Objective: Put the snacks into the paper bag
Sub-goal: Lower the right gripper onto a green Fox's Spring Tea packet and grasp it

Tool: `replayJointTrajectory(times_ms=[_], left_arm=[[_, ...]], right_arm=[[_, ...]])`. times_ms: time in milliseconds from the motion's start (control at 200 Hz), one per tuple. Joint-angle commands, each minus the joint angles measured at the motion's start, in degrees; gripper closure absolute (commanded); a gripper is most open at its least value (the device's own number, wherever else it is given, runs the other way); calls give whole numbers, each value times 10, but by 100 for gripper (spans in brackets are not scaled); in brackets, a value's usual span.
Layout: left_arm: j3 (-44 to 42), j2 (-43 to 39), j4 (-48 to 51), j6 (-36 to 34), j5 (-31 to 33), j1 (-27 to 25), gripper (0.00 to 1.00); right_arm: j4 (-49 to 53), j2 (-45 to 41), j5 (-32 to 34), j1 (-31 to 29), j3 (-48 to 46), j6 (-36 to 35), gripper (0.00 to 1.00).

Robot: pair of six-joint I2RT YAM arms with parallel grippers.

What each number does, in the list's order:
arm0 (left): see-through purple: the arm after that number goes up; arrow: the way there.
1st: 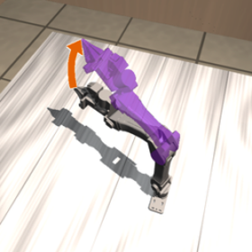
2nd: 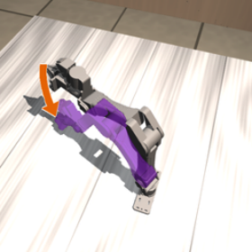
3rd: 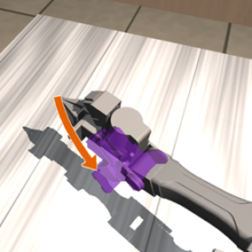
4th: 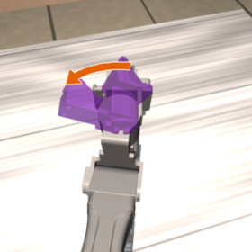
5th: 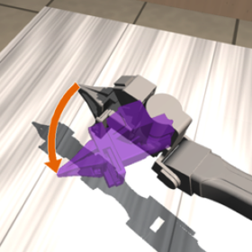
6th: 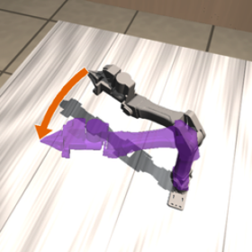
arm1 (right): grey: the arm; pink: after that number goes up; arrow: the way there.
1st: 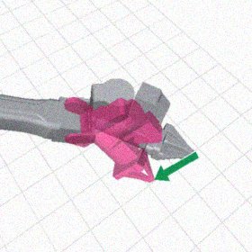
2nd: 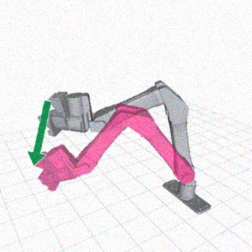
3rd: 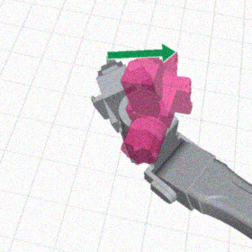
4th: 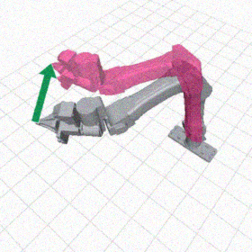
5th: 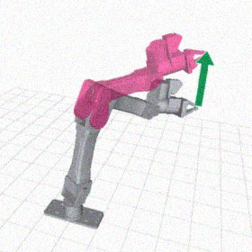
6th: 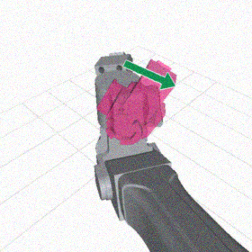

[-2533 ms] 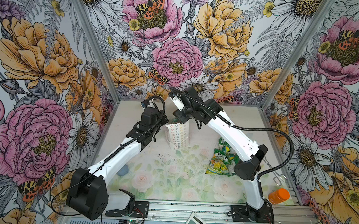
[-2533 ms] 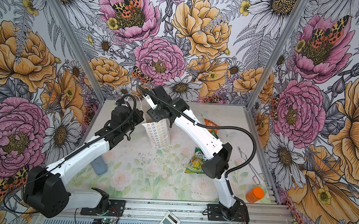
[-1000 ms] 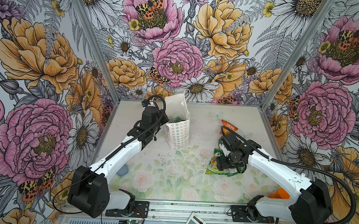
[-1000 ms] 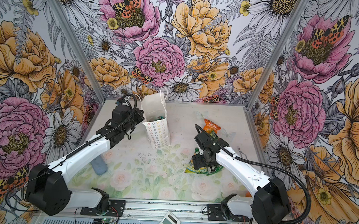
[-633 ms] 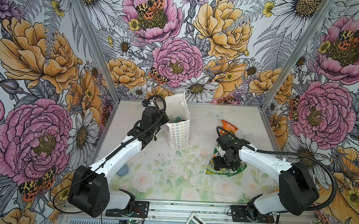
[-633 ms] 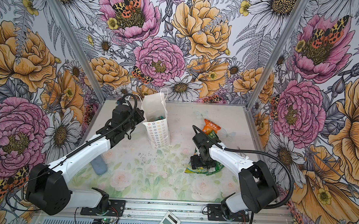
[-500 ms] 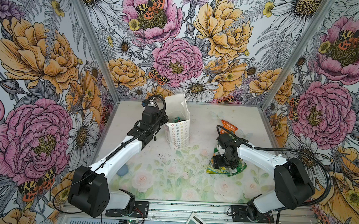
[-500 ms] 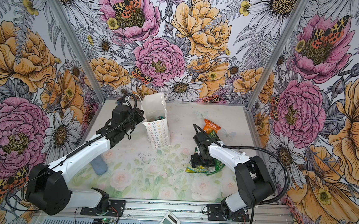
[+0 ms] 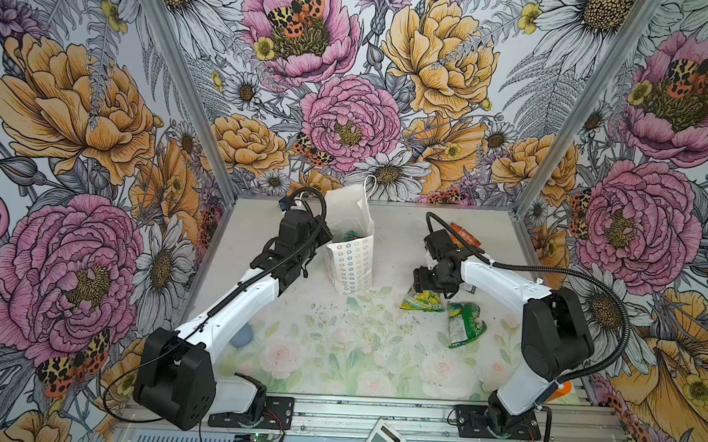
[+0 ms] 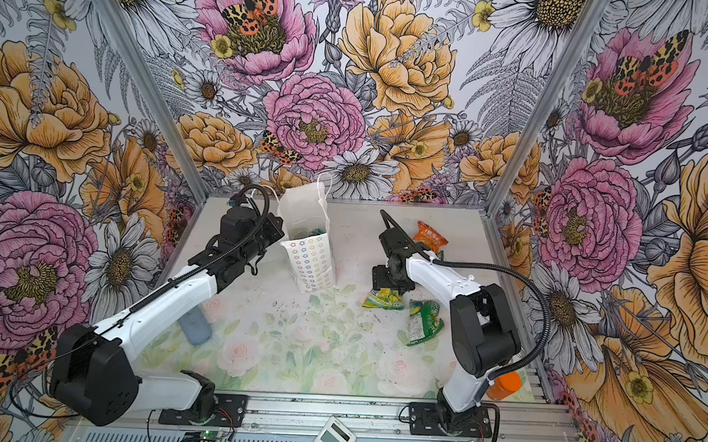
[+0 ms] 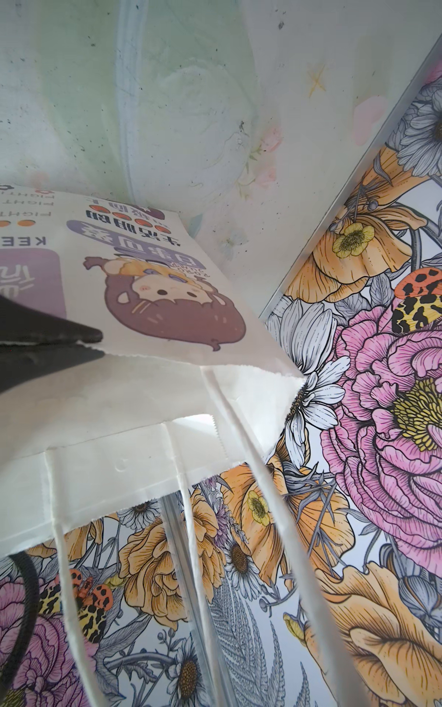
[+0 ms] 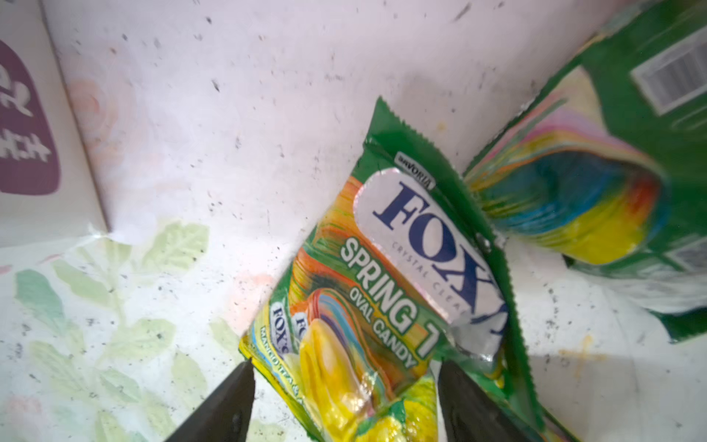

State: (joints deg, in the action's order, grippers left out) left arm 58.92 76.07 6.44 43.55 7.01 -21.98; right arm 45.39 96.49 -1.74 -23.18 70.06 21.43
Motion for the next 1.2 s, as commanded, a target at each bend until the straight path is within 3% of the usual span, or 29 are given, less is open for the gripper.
replayJointTrajectory(times_ms=[0, 265, 485, 625, 811, 1091, 1196], left_arm=[[-7, -14, 6, -4, 5, 6, 100], [-1, -6, 2, -3, -5, 5, 100], [6, 4, -1, -3, -12, 4, 100], [11, 8, -1, -3, -14, 2, 100], [12, 11, -1, -3, -13, 2, 100], [9, 8, 2, -3, -9, 0, 100], [5, 2, 3, -3, -4, -1, 100]], right_arm=[[33, -57, 13, 4, 4, -21, 21], [126, -215, 54, 35, -75, -7, 14], [166, -277, 51, 71, -127, 19, 11], [171, -272, 21, 112, -159, 41, 11], [147, -237, -38, 122, -190, 40, 11], [9, -157, -162, 122, -214, 64, 15], [-32, -142, -167, 122, -199, 80, 16]])
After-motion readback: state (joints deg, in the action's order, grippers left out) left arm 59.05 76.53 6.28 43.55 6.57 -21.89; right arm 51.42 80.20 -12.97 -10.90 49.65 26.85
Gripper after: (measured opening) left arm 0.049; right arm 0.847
